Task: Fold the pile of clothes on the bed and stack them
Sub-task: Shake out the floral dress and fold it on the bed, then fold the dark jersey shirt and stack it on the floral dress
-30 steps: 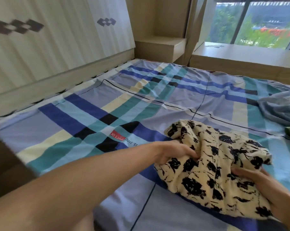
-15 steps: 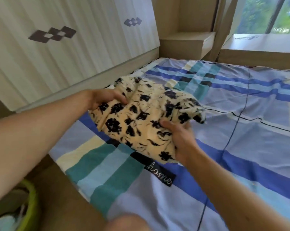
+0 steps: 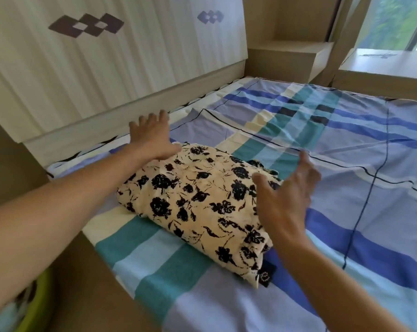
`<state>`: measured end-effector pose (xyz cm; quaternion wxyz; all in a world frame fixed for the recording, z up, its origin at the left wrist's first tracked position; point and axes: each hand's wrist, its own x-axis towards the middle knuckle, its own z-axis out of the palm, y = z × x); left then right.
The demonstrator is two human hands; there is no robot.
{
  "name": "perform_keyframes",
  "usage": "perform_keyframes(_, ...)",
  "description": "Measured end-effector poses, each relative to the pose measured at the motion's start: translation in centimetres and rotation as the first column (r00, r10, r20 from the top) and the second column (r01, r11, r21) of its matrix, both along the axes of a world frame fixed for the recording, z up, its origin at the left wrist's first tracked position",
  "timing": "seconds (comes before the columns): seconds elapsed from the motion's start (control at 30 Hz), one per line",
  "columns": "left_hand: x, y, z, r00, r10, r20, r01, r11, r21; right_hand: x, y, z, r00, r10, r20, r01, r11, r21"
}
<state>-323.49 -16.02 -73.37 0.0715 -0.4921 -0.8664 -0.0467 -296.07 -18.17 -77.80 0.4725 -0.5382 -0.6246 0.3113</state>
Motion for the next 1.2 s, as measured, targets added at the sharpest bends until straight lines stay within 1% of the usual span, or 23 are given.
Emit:
perform_keyframes(0.03, 1.3, 0.3, -0.2, 0.981, -0.195, -0.011, 0.195, 0.976, 0.097, -1.2, 0.0, 0.4, 0.993, 0.067, 0.102, -0.073, 0.995, 0.064)
perform_keyframes(0.07, 2.9, 0.5, -0.6, 0.931, -0.362, 0.038, 0.353, 0.924, 0.144, -2.6, 0.2, 0.1, 0.964, 0.135, 0.229, -0.155, 0.985, 0.072)
perform_keyframes(0.1, 4.1, 0.7, -1.8, 0.882, -0.462, 0.094, 0.451, 0.885, 0.117, -3.9, 0.3, -0.6, 0.910, 0.201, 0.362, -0.229, 0.973, 0.035)
perform_keyframes(0.13, 4.6, 0.8, -3.4, 0.862, -0.490, 0.127, 0.491, 0.871, 0.028, -4.8, 0.5, -1.7, 0.843, 0.259, 0.471, -0.283, 0.959, -0.020)
perform_keyframes(0.17, 4.6, 0.9, -5.1, 0.874, -0.469, 0.128, 0.480, 0.874, -0.075, -5.4, 0.7, -3.2, 0.781, 0.302, 0.546, -0.313, 0.947, -0.077)
perform_keyframes(0.2, 4.1, 0.9, -7.0, 0.895, -0.428, 0.127, 0.444, 0.884, -0.144, -5.6, 1.0, -4.8, 0.738, 0.335, 0.585, -0.321, 0.938, -0.133)
perform_keyframes(0.27, 2.9, 0.6, -10.4, 0.919, -0.361, 0.158, 0.388, 0.897, -0.210, -5.1, 1.2, -7.8, 0.694, 0.371, 0.617, -0.304, 0.928, -0.215)
perform_keyframes(0.37, 2.8, 0.2, -12.8, 0.919, -0.363, 0.152, 0.388, 0.902, -0.189, -4.6, 1.4, -9.7, 0.672, 0.342, 0.657, -0.285, 0.938, -0.197)
perform_keyframes(0.47, 2.8, 0.4, -11.9, 0.918, -0.356, 0.171, 0.389, 0.893, -0.227, -4.9, 1.5, -9.0, 0.646, 0.354, 0.676, -0.281, 0.934, -0.221)
perform_keyframes(0.53, 3.5, 0.7, -10.2, 0.928, -0.315, 0.201, 0.358, 0.902, -0.242, -4.5, 1.5, -8.0, 0.641, 0.388, 0.662, -0.298, 0.921, -0.251)
perform_keyframes(0.57, 4.6, 0.9, -9.2, 0.930, -0.304, 0.206, 0.345, 0.916, -0.204, -4.0, 1.5, -7.4, 0.648, 0.401, 0.647, -0.310, 0.915, -0.257)
perform_keyframes(0.63, 7.9, 1.3, -6.9, 0.917, -0.339, 0.208, 0.356, 0.933, -0.047, -2.0, 1.6, -5.7, 0.693, 0.403, 0.598, -0.343, 0.914, -0.218)
perform_keyframes(0.7, 12.6, 1.6, -4.8, 0.872, -0.423, 0.248, 0.405, 0.906, 0.122, 1.3, 1.7, -4.0, 0.751, 0.361, 0.553, -0.363, 0.925, -0.112)
perform_keyframes(0.73, 15.4, 1.7, -3.8, 0.838, -0.472, 0.273, 0.435, 0.881, 0.188, 3.7, 1.8, -3.2, 0.764, 0.333, 0.552, -0.360, 0.931, -0.064)
perform_keyframes(0.77, 17.6, 1.5, -2.9, 0.807, -0.506, 0.304, 0.456, 0.862, 0.223, 5.6, 1.9, -2.5, 0.764, 0.317, 0.562, -0.360, 0.932, -0.037)
perform_keyframes(0.87, 27.0, 1.1, -0.4, 0.664, -0.628, 0.406, 0.570, 0.776, 0.269, 15.0, 2.1, -0.5, 0.748, 0.238, 0.620, -0.260, 0.964, -0.056)
perform_keyframes(0.93, 32.9, 0.4, 0.8, 0.582, -0.687, 0.435, 0.658, 0.712, 0.244, 21.8, 1.9, 0.5, 0.761, 0.180, 0.623, -0.160, 0.983, -0.089)
perform_keyframes(0.97, 35.5, 0.0, 1.0, 0.559, -0.713, 0.424, 0.705, 0.677, 0.209, 25.1, 1.6, 1.0, 0.773, 0.141, 0.618, -0.106, 0.990, -0.094)
perform_keyframes(1.07, 42.6, -0.8, 0.9, 0.527, -0.775, 0.349, 0.816, 0.576, 0.048, 34.9, 0.0, 2.3, 0.805, -0.010, 0.594, 0.072, 0.994, -0.081)
perform_keyframes(1.13, 45.7, -1.3, 0.4, 0.492, -0.793, 0.359, 0.848, 0.530, 0.008, 40.5, -1.0, 2.6, 0.813, -0.095, 0.574, 0.177, 0.980, -0.089)
perform_keyframes(1.2, 47.9, -2.1, -0.5, 0.452, -0.802, 0.391, 0.868, 0.496, 0.014, 45.5, -2.3, 1.9, 0.809, -0.185, 0.558, 0.282, 0.955, -0.092)
